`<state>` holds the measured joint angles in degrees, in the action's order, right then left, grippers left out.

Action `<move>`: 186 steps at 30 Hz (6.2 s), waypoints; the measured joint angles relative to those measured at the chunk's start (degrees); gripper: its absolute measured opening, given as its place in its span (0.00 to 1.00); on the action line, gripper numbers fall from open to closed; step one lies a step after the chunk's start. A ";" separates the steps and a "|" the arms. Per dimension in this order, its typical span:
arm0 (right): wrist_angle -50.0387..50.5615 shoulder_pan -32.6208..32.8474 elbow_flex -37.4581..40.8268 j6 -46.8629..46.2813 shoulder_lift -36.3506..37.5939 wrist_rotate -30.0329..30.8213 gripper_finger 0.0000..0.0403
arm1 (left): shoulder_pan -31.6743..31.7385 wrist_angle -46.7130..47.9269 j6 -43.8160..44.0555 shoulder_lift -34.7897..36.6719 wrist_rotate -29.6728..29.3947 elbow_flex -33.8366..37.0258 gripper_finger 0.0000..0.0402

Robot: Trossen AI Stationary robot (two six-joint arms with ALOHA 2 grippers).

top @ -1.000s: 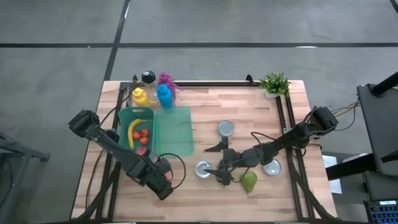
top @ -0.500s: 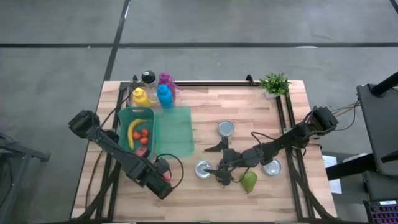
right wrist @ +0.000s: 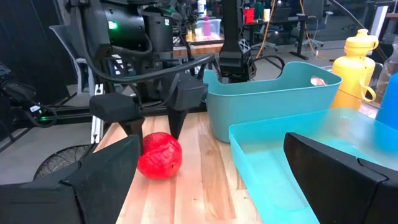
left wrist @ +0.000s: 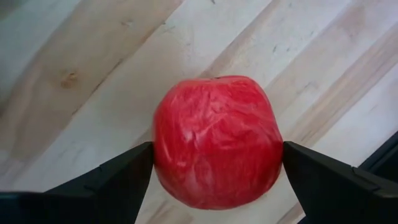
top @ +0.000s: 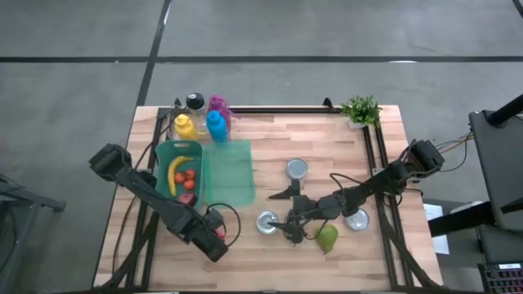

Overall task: Pick & Place Food Item
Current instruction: Put the red apple into the green bin, then put the grapes into the green bin

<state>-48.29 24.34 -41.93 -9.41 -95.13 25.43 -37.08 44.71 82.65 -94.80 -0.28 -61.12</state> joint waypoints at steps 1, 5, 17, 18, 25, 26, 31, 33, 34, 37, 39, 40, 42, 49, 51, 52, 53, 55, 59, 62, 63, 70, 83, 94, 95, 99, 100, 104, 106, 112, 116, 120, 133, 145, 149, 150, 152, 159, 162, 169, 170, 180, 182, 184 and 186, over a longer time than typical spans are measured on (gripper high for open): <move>0.00 0.02 0.00 0.00 0.00 0.00 0.98 | 0.00 -0.53 -0.02 0.04 0.13 0.36 0.88; 0.00 0.02 0.00 0.00 0.00 0.00 0.98 | 0.00 -1.86 -0.04 0.06 0.35 1.41 0.88; 0.00 0.01 0.00 0.00 0.01 0.00 0.98 | 0.00 -4.02 -0.04 0.04 0.34 2.75 0.88; 0.00 0.01 0.00 0.00 0.00 0.00 0.98 | 0.00 -4.10 -0.06 0.04 0.34 2.79 0.88; 0.00 0.00 0.00 0.00 0.00 0.00 0.98 | 0.00 -4.52 -0.06 -0.03 0.34 2.86 0.84; 0.00 0.01 0.00 0.00 0.02 0.00 0.98 | 0.00 -4.62 -0.09 -0.01 0.34 2.86 0.82; 0.00 0.00 0.00 0.00 0.00 0.00 0.98 | 0.00 -4.88 -0.15 -0.01 0.34 2.92 0.76; 0.00 0.01 0.00 0.00 0.02 0.00 0.98 | 0.00 -4.93 -0.16 -0.01 0.33 2.92 0.75; 0.00 0.00 0.00 0.00 0.01 0.00 0.98 | 0.00 -4.98 -0.22 -0.01 0.34 2.93 0.75; 0.00 0.00 0.00 0.00 0.02 0.00 0.98 | 0.02 -6.53 -0.30 -0.14 0.36 2.90 0.75; -0.02 0.01 0.00 0.00 0.02 0.00 0.98 | 0.04 -6.59 -0.30 -0.12 0.41 2.95 0.75; -0.02 0.02 0.00 0.00 0.02 0.00 0.98 | 0.04 -6.57 -0.30 -0.03 0.54 2.95 0.75; -0.02 0.00 0.00 0.00 0.02 0.00 0.98 | 0.04 -6.54 -0.30 0.14 0.78 2.95 0.75; 0.00 0.01 -0.02 0.00 0.02 0.00 0.98 | 0.04 -5.24 -0.02 1.51 1.42 2.93 0.75; 0.00 0.00 -0.02 0.00 0.02 0.00 0.98 | 0.00 -3.60 0.71 1.91 1.66 2.17 0.75; 0.00 0.00 -0.02 0.00 0.02 0.00 0.98 | 0.00 -2.75 1.07 2.17 1.65 1.52 0.75; 0.00 0.02 -0.02 0.00 0.02 0.00 0.98 | 0.00 -1.88 1.28 2.57 1.64 0.80 0.75; 0.00 0.00 -0.02 0.00 0.02 0.00 0.98 | 0.00 -0.29 1.45 2.84 1.61 -0.61 0.75; 0.00 0.02 -0.02 0.00 0.02 0.00 0.98 | 0.00 3.79 1.62 2.92 1.59 -3.53 0.74; 0.00 0.00 -0.02 0.00 0.02 0.00 0.98 | 0.00 7.44 1.56 3.01 1.57 -6.48 0.74; 0.00 0.02 -0.02 0.00 0.02 0.02 0.98 | 0.04 8.96 1.55 3.00 1.53 -7.59 0.74; 0.00 0.01 -0.02 0.00 0.02 0.00 0.98 | 0.11 20.42 1.18 3.12 -1.26 -16.29 0.74; 0.01 0.01 -0.02 0.00 0.02 0.01 0.98 | 0.22 44.76 6.22 3.73 -6.68 -27.10 0.74; 0.03 0.02 -0.02 0.00 0.02 0.01 0.98 | 0.46 45.34 10.41 17.28 -13.65 -19.24 0.74; 0.03 0.02 -0.02 0.00 0.02 0.00 0.98 | 0.62 45.33 10.75 19.00 -13.91 -18.26 0.74; 0.02 0.00 -0.02 0.00 0.02 0.02 0.98 | 1.43 45.35 11.81 25.02 -13.87 -13.96 0.74; 0.02 0.00 -0.02 0.00 0.02 0.00 0.98 | 1.44 45.33 11.99 26.28 -13.87 -12.77 0.74; 0.02 0.00 -0.02 0.00 0.02 0.00 0.98 | 1.55 45.33 14.20 30.56 -13.67 -8.05 0.74; 0.02 0.02 -0.02 0.00 0.02 0.01 0.98 | 1.72 45.34 15.38 32.32 -13.67 -5.87 0.74; 0.02 0.02 -0.02 0.00 0.02 0.01 0.98 | 2.59 45.33 18.74 35.84 -13.67 -0.63 0.74; 0.02 0.01 -0.02 0.00 0.02 0.00 0.98 | 3.84 45.28 20.11 35.97 -13.67 2.08 0.74; 0.02 0.02 -0.02 0.00 0.02 0.01 0.98 | 5.42 44.24 20.62 35.84 -13.67 5.21 0.74; 0.02 0.02 -0.02 0.00 0.02 0.00 0.98 | 10.29 32.32 15.09 35.82 -10.52 13.95 0.74; 0.00 0.00 -0.02 0.00 0.02 0.02 0.98 | 11.80 29.06 14.92 35.96 -9.56 16.51 0.74; 0.01 0.01 -0.02 0.00 0.02 0.01 0.98 | 11.85 28.72 14.87 35.93 -9.31 16.52 0.74; 0.02 0.00 -0.02 0.00 0.02 0.02 0.98 | 11.85 28.65 14.87 35.93 -9.25 16.52 0.74; 0.02 0.00 -0.02 0.00 0.02 0.02 0.98 | 11.85 28.60 14.87 35.93 -9.17 16.54 0.75; 0.01 0.01 -0.02 0.00 0.02 0.02 0.98 | 11.85 27.93 14.89 35.82 -8.96 16.68 0.89; 0.01 0.02 -0.02 0.00 0.02 0.01 0.98 | 11.85 27.88 14.91 35.80 -8.31 16.76 0.94; 0.00 0.02 -0.02 0.00 0.02 0.02 0.98 | 11.85 28.32 14.84 35.73 -7.51 16.84 0.98; 0.02 0.00 -0.02 0.00 0.02 0.02 0.98 | 11.85 28.34 14.84 35.73 -7.44 16.83 0.98; 0.01 0.00 -0.02 0.00 0.02 0.02 0.98 | 11.96 29.53 13.43 35.77 -8.05 14.64 0.98; 0.02 0.02 -0.02 0.00 0.02 0.02 0.98 | 11.97 30.72 12.86 35.77 -8.88 13.34 0.98; 0.02 0.00 -0.02 0.00 0.02 0.02 0.98 | 12.00 31.46 12.68 35.75 -9.19 12.27 0.98; 0.02 0.00 -0.02 0.00 0.02 0.02 0.98 | 12.00 31.84 12.68 35.77 -9.42 11.61 0.98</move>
<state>-48.27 24.34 -41.95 -9.41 -95.11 25.45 -25.08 76.55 95.33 -59.02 -9.70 -49.50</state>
